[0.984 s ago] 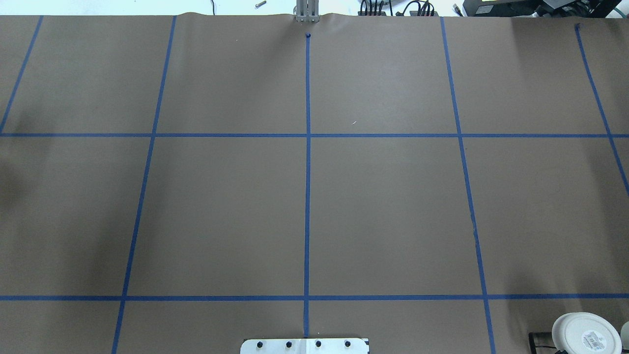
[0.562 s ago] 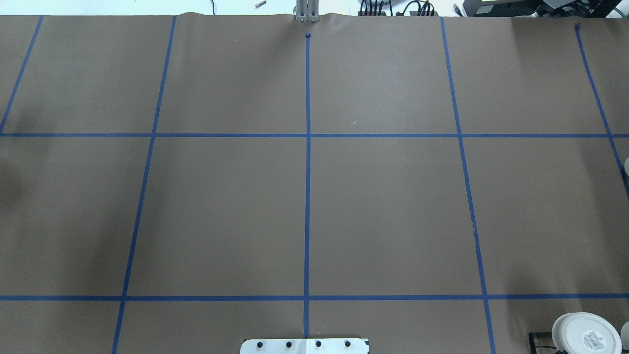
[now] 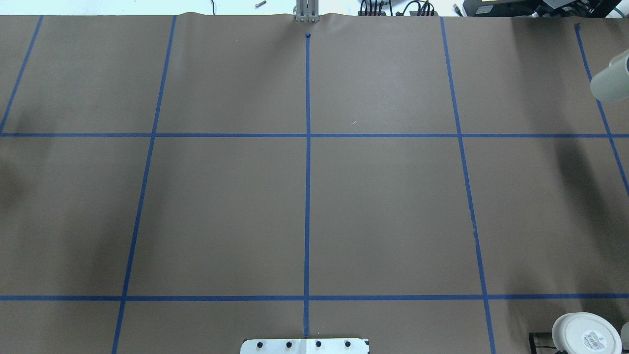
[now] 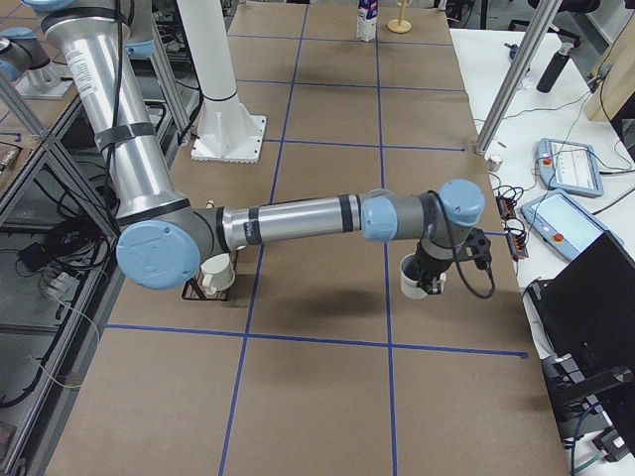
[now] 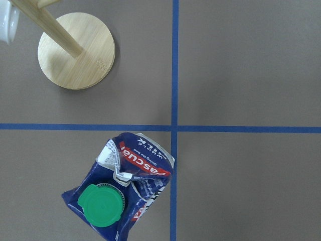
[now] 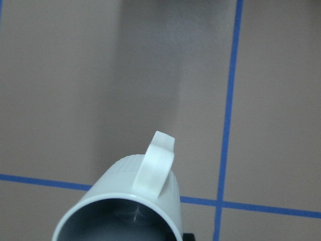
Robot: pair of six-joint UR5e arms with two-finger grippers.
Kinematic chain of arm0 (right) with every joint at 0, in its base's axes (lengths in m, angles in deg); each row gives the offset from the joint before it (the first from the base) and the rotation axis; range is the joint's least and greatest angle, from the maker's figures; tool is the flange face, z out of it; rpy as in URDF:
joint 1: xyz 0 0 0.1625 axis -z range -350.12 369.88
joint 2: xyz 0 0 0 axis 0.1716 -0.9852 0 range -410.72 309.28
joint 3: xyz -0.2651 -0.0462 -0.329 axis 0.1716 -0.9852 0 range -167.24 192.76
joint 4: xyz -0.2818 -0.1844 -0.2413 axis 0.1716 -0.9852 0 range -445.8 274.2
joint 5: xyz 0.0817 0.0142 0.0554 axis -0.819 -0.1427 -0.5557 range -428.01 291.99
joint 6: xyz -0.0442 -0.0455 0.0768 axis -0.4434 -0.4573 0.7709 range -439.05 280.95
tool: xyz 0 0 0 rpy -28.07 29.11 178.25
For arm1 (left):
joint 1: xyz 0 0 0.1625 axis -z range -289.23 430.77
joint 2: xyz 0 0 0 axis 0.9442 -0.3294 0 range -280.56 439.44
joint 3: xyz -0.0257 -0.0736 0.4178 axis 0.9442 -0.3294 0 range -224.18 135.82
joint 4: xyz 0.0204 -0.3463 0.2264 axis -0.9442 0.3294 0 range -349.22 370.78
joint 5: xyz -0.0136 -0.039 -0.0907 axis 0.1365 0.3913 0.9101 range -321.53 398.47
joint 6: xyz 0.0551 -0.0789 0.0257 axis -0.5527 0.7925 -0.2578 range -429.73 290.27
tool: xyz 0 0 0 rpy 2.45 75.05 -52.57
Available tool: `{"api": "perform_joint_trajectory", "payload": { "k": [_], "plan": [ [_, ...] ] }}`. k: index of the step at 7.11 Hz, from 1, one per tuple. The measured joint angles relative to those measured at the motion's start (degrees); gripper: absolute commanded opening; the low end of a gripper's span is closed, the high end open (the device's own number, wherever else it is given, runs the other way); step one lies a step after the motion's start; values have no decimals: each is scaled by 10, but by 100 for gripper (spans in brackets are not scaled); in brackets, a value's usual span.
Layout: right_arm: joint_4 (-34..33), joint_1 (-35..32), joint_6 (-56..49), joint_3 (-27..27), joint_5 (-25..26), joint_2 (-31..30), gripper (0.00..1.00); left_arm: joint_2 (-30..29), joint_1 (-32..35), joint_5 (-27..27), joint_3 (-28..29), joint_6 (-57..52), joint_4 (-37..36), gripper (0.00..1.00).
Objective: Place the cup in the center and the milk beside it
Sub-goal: 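Swing the right arm in carrying the white mug toward the table center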
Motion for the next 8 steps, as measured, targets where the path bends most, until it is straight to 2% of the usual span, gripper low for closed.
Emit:
{"api": "perform_joint_trajectory", "payload": {
  "k": [2,3,5,6,8],
  "plan": [
    [-20,75,125,2,2,84,0,-2,0,-3,6,1,2,98],
    [-7,116,186,2,3,109,0,-8,-1,-3,20,0,4,98],
    [61,198,315,-2,8,146,0,-27,-1,-4,55,-2,7,98],
    [86,239,405,-1,20,175,0,-34,-1,-3,68,-2,8,98],
    [102,323,546,2,87,240,0,-41,-1,-3,71,1,8,98]
  ]
}}
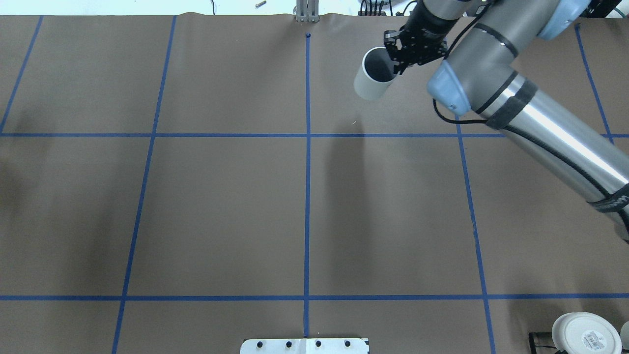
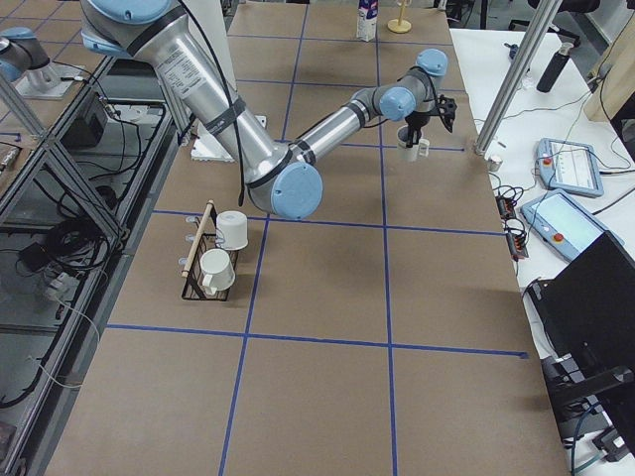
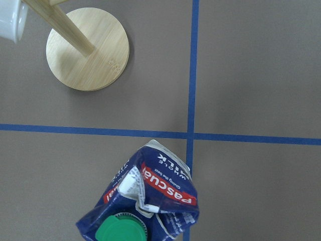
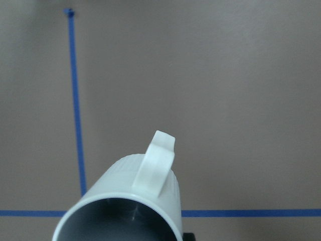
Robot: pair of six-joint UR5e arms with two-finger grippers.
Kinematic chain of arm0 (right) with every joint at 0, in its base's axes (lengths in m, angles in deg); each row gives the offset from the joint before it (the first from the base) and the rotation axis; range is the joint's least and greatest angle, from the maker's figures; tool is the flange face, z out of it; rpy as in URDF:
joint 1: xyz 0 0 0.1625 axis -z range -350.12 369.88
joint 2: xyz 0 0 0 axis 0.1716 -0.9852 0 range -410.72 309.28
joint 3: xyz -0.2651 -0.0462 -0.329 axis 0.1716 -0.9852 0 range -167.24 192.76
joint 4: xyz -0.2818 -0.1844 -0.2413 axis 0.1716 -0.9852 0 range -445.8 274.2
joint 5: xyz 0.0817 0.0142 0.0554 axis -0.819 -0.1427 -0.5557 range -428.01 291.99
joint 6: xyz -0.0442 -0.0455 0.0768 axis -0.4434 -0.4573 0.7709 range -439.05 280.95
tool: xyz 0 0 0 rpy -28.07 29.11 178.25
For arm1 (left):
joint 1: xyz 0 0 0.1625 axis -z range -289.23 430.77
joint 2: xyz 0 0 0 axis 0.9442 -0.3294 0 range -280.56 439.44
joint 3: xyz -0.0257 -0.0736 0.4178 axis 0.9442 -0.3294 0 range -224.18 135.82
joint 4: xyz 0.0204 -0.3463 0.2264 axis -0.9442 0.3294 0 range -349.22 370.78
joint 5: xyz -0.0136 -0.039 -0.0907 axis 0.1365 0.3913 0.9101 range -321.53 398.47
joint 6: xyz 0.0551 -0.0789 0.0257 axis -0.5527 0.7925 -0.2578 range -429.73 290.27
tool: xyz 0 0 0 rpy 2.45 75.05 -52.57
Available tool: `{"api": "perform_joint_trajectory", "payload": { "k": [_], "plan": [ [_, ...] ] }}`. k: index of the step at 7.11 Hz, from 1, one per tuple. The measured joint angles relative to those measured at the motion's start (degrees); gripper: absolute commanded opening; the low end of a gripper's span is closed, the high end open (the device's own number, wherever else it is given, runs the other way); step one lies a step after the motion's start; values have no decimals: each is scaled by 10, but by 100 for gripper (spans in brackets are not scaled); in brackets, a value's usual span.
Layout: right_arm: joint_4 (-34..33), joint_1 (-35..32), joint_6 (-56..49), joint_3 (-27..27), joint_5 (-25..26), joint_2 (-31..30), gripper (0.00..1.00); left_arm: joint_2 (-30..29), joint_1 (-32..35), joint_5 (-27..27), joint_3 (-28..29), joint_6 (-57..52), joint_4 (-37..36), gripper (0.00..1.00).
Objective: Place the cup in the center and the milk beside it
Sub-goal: 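Swing the right arm in carrying the white mug toward the table center, then lower the white mug onto the center grid crossing and open the right gripper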
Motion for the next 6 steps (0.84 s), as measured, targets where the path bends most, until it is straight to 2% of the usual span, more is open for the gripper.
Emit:
{"api": "perform_joint_trajectory", "payload": {
  "k": [2,5,6],
  "plan": [
    [7,67,35,-1,45,28,0,-7,0,1,2,-2,0,98],
    [23,107,36,-19,68,24,0,-9,-1,1,13,-5,1,98],
    [24,109,36,-25,70,22,22,-9,-1,1,18,-5,1,98]
  ]
}}
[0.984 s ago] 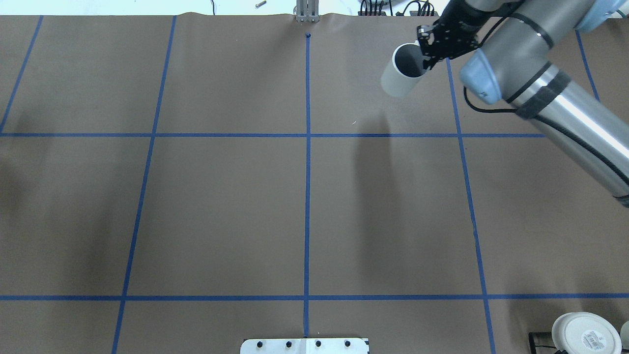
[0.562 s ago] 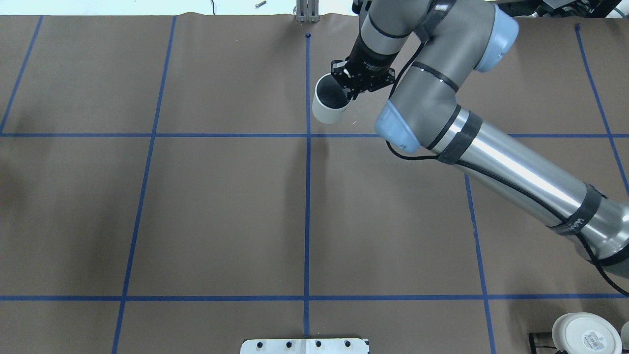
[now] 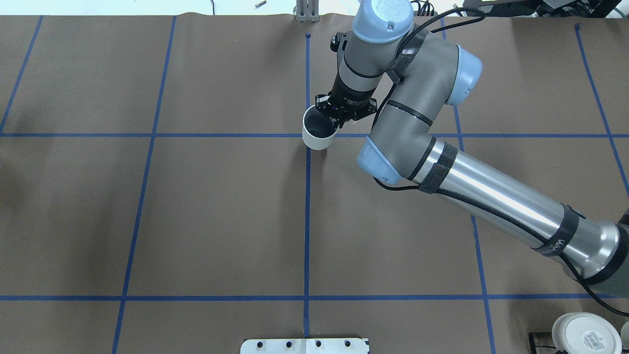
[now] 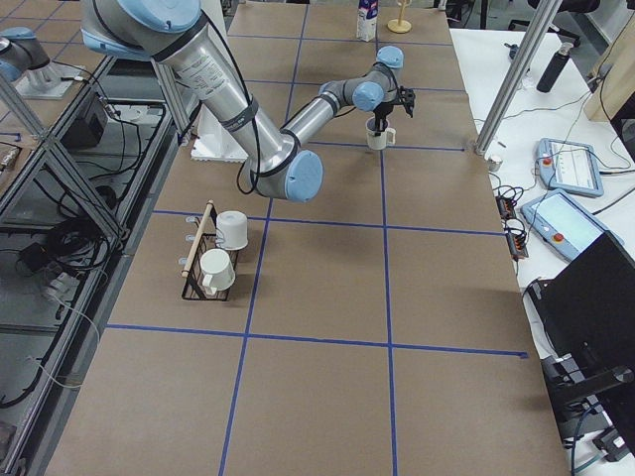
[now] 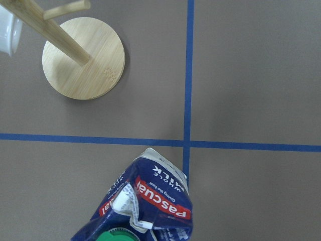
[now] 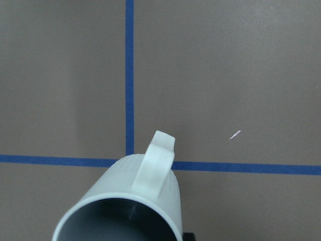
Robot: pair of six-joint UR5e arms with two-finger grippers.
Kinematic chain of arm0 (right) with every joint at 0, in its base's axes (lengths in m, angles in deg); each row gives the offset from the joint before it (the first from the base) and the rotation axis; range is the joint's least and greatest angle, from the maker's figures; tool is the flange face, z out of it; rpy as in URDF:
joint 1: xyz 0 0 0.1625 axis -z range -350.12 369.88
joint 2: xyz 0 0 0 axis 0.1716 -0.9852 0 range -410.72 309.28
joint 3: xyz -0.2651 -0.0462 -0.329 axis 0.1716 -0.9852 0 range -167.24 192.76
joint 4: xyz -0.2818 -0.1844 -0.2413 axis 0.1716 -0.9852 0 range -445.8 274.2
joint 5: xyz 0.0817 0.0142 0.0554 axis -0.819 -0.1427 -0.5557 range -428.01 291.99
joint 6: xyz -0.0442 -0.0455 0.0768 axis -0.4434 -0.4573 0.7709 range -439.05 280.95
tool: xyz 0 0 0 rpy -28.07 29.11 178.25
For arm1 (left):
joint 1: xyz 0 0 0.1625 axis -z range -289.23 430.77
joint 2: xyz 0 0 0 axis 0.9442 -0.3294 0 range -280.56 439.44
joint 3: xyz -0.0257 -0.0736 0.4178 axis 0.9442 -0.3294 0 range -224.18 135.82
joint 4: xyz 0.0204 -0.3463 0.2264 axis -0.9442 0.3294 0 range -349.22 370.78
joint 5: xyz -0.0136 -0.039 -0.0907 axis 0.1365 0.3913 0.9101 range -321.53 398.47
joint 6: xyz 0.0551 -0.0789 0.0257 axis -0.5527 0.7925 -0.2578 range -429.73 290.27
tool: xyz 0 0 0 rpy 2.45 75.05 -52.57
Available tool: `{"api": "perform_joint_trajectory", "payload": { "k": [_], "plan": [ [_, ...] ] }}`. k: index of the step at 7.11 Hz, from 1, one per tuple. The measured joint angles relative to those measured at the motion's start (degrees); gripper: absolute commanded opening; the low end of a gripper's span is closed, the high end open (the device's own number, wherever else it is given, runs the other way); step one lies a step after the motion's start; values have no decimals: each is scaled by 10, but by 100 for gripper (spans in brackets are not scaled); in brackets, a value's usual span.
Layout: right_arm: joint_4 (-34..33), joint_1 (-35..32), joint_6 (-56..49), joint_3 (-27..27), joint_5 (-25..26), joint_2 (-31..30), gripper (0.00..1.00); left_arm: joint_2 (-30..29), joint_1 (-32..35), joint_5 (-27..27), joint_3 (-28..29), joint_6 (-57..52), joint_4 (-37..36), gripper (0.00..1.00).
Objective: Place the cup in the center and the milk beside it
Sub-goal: 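Lower the white mug onto the center grid crossing and open the right gripper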
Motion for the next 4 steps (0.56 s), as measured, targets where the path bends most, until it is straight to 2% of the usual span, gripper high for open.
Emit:
{"api": "perform_joint_trajectory", "payload": {
  "k": [1,4],
  "plan": [
    [2,1,0,-4,5,-1,98,0,0,0,2,0,0,98],
    [35,0,5,-23,35,1,99,-6,-1,0,2,0,1,98]
  ]
}}
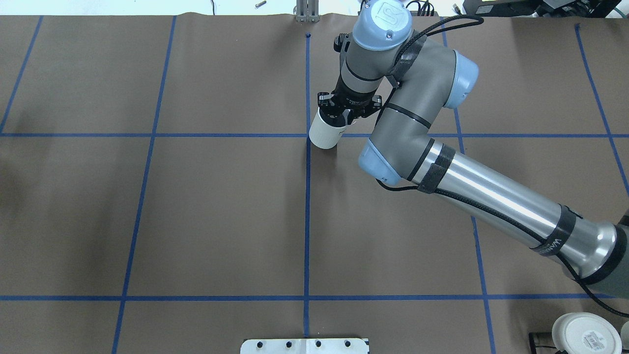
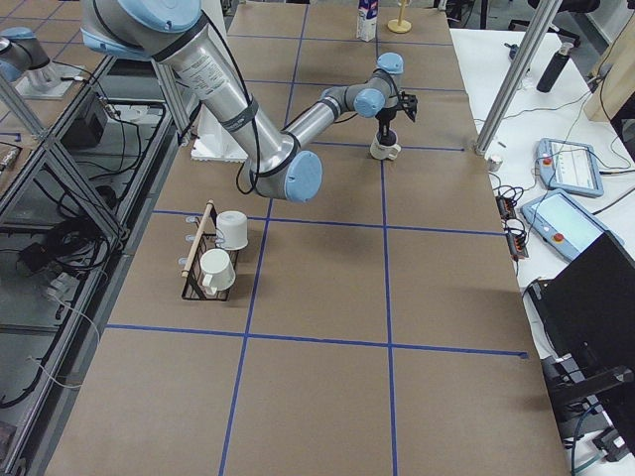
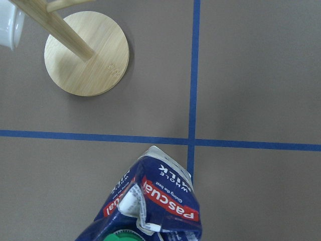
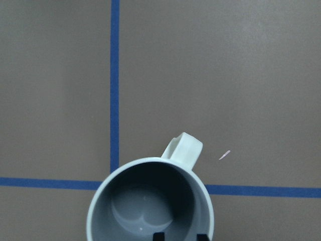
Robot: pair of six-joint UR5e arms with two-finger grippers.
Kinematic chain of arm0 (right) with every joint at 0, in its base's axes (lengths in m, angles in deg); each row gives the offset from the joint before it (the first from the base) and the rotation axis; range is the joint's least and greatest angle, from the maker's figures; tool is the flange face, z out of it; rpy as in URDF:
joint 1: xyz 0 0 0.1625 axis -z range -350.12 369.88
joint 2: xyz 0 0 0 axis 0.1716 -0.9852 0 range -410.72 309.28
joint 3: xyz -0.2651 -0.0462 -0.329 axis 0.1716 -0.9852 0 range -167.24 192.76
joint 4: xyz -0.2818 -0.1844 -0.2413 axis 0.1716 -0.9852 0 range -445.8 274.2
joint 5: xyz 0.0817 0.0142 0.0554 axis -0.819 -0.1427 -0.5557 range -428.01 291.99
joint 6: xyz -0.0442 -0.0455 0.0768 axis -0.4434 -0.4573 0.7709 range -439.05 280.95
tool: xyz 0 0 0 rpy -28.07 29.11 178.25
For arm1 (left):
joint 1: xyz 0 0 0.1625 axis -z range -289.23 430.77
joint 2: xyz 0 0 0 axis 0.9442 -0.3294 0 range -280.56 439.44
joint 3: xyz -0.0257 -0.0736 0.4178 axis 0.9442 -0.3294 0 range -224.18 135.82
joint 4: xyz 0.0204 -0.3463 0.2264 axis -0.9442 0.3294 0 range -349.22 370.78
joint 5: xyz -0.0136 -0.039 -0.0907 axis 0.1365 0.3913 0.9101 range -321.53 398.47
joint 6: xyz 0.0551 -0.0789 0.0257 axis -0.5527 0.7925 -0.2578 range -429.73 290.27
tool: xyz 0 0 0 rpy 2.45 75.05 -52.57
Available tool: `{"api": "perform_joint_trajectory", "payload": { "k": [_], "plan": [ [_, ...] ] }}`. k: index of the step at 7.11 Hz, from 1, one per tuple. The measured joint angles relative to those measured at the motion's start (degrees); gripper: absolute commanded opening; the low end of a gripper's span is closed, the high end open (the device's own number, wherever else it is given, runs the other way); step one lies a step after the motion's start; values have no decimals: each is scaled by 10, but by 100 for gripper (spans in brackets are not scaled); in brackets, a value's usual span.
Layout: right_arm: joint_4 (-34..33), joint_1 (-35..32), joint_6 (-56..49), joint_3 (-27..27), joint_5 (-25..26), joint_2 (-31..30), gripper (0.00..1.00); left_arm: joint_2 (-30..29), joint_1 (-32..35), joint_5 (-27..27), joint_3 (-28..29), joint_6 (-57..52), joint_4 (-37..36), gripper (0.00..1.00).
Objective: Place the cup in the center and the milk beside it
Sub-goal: 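Lower the white mug onto the center grid crossing and open the right gripper, then lift the right gripper away from the mug and retract it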
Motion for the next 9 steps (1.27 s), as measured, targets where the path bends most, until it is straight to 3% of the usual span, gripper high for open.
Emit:
{"api": "perform_joint_trajectory", "payload": {
  "k": [2,5,9],
  "plan": [
    [11,-24,4,20,-24,5,99,-11,0,2,-5,2,0,98],
    [0,-105,27,60,-101,-12,99,-7,-2,2,-5,4,-1,98],
    [-15,-181,-22,139,-138,-131,99,0,-5,-2,-8,0,29,98]
  ]
}}
